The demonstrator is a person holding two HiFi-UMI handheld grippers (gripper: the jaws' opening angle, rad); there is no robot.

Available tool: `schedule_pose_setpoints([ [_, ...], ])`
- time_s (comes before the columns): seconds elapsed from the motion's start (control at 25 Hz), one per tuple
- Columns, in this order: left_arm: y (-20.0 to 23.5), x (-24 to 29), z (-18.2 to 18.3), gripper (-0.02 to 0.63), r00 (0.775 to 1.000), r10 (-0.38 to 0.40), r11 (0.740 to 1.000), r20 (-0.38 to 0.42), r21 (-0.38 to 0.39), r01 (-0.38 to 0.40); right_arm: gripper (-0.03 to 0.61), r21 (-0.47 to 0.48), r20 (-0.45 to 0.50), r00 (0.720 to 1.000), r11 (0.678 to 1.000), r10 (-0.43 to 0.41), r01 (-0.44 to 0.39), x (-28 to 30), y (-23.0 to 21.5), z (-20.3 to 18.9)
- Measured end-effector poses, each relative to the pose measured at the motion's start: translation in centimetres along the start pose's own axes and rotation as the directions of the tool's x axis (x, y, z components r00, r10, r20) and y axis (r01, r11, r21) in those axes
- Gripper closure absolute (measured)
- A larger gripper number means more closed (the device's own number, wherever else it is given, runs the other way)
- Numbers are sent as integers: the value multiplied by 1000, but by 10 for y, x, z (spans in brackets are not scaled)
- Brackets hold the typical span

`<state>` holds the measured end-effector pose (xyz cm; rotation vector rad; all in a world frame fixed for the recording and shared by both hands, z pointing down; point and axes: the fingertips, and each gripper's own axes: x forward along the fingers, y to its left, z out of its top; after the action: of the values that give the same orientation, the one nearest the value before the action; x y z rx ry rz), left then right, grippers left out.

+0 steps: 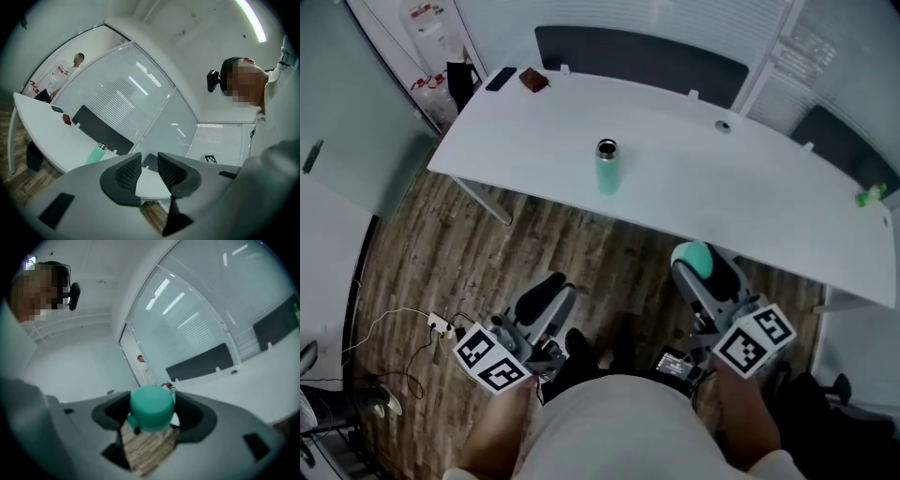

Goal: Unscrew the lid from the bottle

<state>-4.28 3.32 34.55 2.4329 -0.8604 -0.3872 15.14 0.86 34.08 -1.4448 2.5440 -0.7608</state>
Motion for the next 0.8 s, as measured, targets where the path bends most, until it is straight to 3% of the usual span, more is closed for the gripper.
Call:
schedule_pose_setpoints([
  [0.8,13,-47,15,495,999,-41,999,-21,-9,40,273,7,7,999,999,-37,37,2,42,-25],
])
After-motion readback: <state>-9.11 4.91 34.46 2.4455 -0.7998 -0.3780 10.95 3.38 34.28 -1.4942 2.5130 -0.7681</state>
